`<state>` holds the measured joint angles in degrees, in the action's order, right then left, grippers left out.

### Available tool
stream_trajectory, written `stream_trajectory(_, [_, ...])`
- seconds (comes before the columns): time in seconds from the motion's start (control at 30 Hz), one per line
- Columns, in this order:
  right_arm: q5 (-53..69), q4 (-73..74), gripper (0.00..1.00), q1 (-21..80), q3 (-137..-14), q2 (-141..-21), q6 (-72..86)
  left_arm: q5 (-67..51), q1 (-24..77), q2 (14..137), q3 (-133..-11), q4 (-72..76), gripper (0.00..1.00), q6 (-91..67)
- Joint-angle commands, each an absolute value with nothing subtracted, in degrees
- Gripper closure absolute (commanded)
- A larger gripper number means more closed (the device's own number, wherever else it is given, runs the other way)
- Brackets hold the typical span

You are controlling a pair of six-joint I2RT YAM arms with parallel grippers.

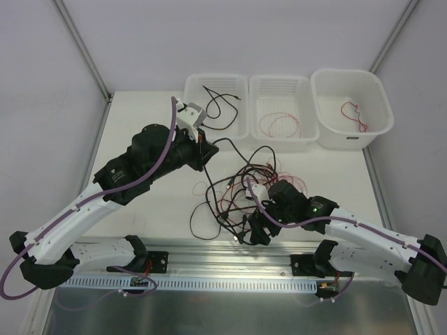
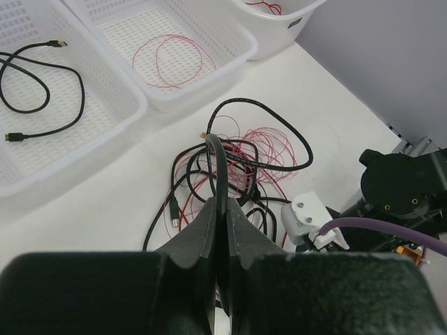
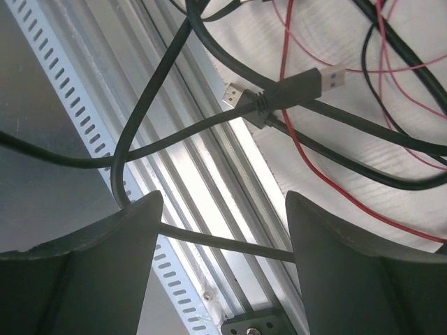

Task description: Untangle the cables

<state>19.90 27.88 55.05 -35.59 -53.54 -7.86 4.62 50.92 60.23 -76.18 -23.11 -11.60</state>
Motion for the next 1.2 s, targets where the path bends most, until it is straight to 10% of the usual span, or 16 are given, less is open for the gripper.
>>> stream_trajectory(0.0, [25.2, 25.7, 0.26, 56.2, -37.8, -54.7, -10.0, 4.6, 50.5, 58.4, -77.9, -20.6, 1.00, -12.3])
stream_trajectory(0.77, [27.2, 22.2, 0.30, 60.2, -38.1, -58.5, -9.0, 2.6, 50.4, 59.1, -78.3, -21.0, 1.00, -13.2])
stream_trajectory(0.97, [24.6, 21.2, 0.63, 60.3, -39.7, -61.0, -10.5, 1.7, 50.4, 57.9, -77.8, -21.0, 1.00, -14.0])
stream_trajectory(1.07, [20.6, 21.7, 0.99, 60.3, -41.7, -61.0, -10.8, 0.5, 50.4, 57.4, -77.2, -21.0, 1.00, -14.8])
stream_trajectory(1.17, [15.8, 22.7, 0.99, 60.2, -43.8, -59.9, -10.6, -2.8, 50.4, 57.0, -76.4, -21.1, 1.00, -16.0])
